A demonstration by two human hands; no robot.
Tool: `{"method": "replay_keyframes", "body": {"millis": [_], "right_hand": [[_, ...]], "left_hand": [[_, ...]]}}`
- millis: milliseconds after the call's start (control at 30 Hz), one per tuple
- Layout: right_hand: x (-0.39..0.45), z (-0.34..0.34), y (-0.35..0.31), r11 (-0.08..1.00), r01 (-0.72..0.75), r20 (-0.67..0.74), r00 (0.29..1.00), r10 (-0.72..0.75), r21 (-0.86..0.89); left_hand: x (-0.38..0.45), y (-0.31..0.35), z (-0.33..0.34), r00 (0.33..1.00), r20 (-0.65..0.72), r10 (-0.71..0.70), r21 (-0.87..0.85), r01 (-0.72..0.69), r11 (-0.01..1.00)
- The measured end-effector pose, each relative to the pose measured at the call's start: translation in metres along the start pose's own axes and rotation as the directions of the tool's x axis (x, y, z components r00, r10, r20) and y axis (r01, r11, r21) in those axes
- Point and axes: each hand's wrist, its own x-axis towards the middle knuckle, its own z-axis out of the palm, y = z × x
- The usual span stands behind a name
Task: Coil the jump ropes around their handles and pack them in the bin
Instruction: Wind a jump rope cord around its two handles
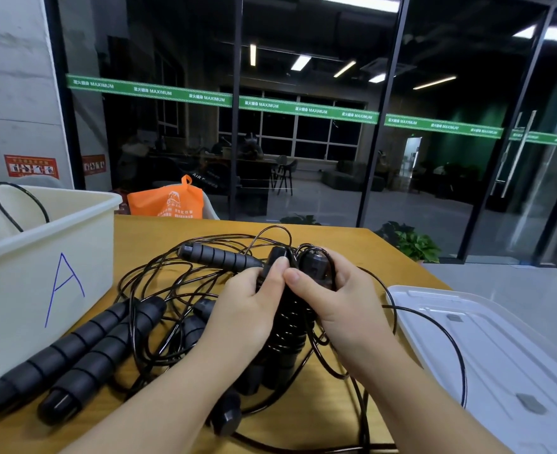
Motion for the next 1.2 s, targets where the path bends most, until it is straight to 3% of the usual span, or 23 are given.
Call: {"method": "replay_keyframes", "body": {"millis": [167,267,400,533,667,900,1200], "right_hand": [[-0.002,-0.001,-0.002,0.973,-0.035,-0.009,0.999,0.033,-0.230],[-0.002,-0.004,-0.001,0.907,-0.052,0.066,0.994,0.088,-0.418],[0.000,-0.009,-0.005,0.793,0.074,0.169,0.985,0.037,-0.604],[0.002,-0.011,-0.006,0.776,0.159,0.121,0.987,-0.108,-0.611],[0.003,-0.012,-0.004,0.770,0.221,-0.008,0.960,-0.281,-0.599],[0.004,-0.013,-0.003,0.846,0.138,-0.063,0.978,-0.198,-0.516],[0.006,-0.018,-0.005,0.803,0.265,-0.008,0.948,-0.318,-0.534]], "left_hand": [[0.002,-0.006,-0.003,0.994,0.084,-0.070,-0.071,0.076,0.995],[0.006,-0.009,-0.003,0.990,0.023,-0.143,-0.054,0.144,0.988],[0.006,-0.008,-0.004,0.976,0.022,-0.218,-0.112,0.219,0.969],[0.008,-0.009,-0.006,0.962,0.060,-0.268,-0.249,0.274,0.929],[0.008,-0.011,-0.003,0.970,0.088,-0.227,-0.214,0.241,0.947],[0.012,-0.018,-0.011,0.954,0.198,-0.224,-0.281,0.275,0.920],[0.014,-0.022,-0.018,0.948,0.295,-0.115,-0.323,0.212,0.923]]}}
